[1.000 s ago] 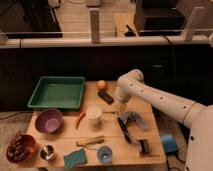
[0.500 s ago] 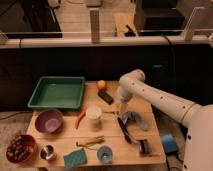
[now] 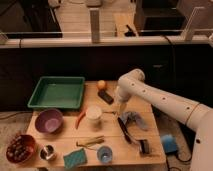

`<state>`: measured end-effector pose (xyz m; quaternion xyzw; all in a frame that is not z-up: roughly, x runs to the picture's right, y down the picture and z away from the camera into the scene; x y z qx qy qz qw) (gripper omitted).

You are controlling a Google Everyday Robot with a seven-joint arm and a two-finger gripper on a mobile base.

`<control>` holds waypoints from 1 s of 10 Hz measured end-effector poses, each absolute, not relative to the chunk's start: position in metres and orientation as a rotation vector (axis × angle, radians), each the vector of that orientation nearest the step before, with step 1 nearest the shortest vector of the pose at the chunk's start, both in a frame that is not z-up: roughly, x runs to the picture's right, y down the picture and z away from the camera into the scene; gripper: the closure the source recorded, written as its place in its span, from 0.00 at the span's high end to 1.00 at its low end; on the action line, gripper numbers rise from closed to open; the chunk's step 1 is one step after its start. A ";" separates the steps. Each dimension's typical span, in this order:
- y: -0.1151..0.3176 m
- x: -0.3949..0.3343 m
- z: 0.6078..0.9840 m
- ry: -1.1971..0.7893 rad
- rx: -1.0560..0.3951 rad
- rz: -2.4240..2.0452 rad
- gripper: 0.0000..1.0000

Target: Place pepper in metal cup

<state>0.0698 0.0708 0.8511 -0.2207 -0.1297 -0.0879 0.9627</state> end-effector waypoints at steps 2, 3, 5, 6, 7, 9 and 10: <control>0.056 0.057 0.808 -0.284 -0.395 -0.239 0.80; 0.052 0.050 0.797 -0.288 -0.381 -0.263 0.80; 0.048 0.019 0.776 -0.302 -0.354 -0.342 0.80; 0.050 -0.003 0.769 -0.307 -0.345 -0.397 0.80; 0.053 -0.024 0.764 -0.311 -0.343 -0.449 0.80; 0.060 -0.067 0.754 -0.319 -0.336 -0.555 0.80; 0.063 -0.082 0.750 -0.322 -0.333 -0.596 0.80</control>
